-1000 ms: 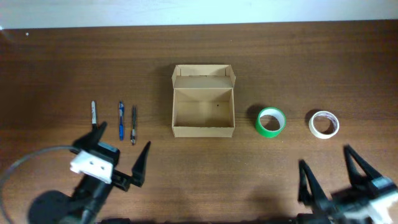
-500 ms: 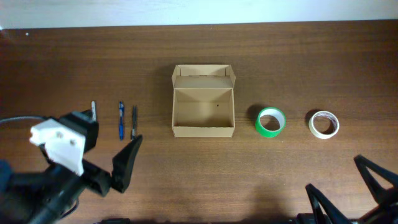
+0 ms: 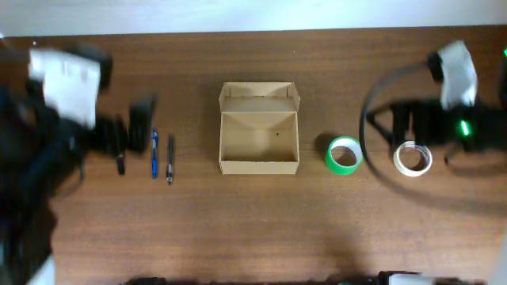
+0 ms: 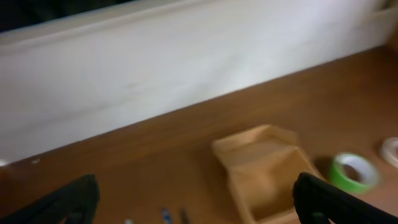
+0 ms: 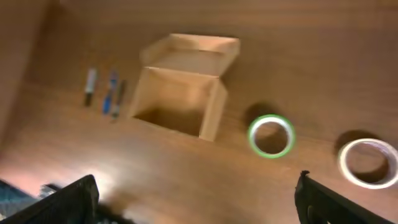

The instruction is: Pack container

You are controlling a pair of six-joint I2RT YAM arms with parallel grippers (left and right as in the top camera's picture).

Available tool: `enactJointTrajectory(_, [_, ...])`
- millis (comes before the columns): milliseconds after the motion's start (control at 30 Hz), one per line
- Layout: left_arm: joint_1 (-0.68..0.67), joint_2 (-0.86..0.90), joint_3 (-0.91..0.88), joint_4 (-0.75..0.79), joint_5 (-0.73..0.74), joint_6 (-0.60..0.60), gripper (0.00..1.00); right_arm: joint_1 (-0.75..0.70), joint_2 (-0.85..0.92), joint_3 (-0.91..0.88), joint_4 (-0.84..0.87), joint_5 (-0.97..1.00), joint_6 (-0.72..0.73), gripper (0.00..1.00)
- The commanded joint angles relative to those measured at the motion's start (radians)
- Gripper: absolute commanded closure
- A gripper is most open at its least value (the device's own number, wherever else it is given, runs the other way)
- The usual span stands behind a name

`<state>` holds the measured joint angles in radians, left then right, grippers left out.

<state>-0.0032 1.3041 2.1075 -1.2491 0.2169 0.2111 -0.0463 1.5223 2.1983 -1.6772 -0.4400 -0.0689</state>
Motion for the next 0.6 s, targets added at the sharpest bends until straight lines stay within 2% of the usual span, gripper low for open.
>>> enactJointTrajectory(0, [-0.01,0.125,0.154,-0.047,-0.127,-0.042,0.01,0.063,0.022,0.082,-0.021,0.13,-0.035,0.01])
enactJointTrajectory(133, [-0.01,0.245,0.288,-0.193,-0.125,-0.076,0.01,0.198,-0.026,0.085,-0.021,0.368,0.036,0.01])
enactJointTrajectory(300, [-0.01,0.263,0.302,-0.237,-0.1,-0.076,0.01,0.338,-0.119,0.084,-0.014,0.402,0.047,0.01])
enactJointTrajectory(433, [-0.01,0.259,0.302,-0.234,-0.041,-0.076,0.01,0.33,-0.127,0.084,-0.011,0.517,0.098,0.01])
enactJointTrajectory(500, [-0.01,0.259,0.302,-0.237,-0.032,-0.076,0.01,0.283,-0.102,0.079,-0.021,0.6,0.2,0.01])
enactJointTrajectory(567, [-0.01,0.259,0.302,-0.237,-0.033,-0.076,0.01,0.219,-0.071,0.061,-0.021,0.601,0.209,0.01])
